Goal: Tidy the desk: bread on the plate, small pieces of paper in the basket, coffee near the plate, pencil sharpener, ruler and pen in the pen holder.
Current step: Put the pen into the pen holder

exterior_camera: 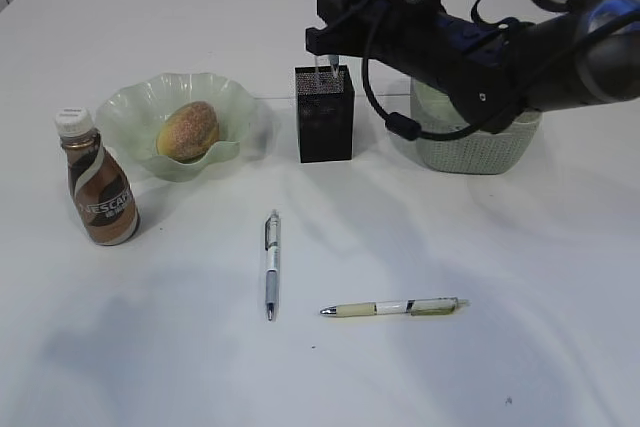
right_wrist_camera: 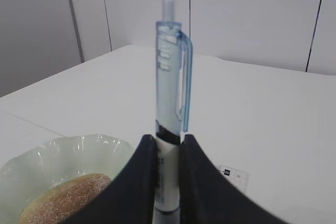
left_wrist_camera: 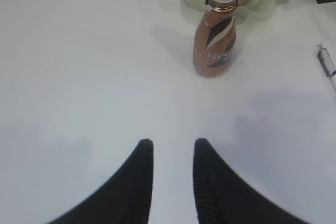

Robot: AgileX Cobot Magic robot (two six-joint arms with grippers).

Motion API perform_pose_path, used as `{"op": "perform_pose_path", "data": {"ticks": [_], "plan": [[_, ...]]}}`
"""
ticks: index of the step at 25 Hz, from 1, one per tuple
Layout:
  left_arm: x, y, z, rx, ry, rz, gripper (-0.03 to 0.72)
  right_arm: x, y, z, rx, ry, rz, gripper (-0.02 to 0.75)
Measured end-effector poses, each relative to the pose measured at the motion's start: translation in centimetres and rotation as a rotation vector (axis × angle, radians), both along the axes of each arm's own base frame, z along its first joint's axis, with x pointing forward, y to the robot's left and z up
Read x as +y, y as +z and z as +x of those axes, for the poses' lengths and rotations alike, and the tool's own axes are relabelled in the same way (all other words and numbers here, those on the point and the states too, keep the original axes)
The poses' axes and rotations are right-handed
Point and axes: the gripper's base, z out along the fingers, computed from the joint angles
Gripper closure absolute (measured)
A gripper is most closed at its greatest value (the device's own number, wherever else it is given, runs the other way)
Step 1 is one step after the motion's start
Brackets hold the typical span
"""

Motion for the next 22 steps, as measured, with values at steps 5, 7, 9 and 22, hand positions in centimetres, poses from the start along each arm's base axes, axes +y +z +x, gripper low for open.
{"op": "perform_pose_path", "data": {"ticks": [5,7,9,22], "plan": [[0.0,0.0,0.0,0.001,0.0,-0.002,0.51,0.0,-1.2,0.6,-0.069,-0.028,0.023,0.636],[0.0,0.0,0.0,0.001,0.0,-0.002,0.51,-0.1,-1.7,0.8,-0.129,-0.042,0.026,0.636],[0.0,0.0,0.0,0.001,0.0,-0.002,0.51,-0.1,-2.0,0.9,-0.166,-0.052,0.02,0.635],[0.0,0.0,0.0,0.001,0.0,-0.002,0.51,-0.6,-3.0,1.3,-0.16,-0.114,0.053,0.636]]}}
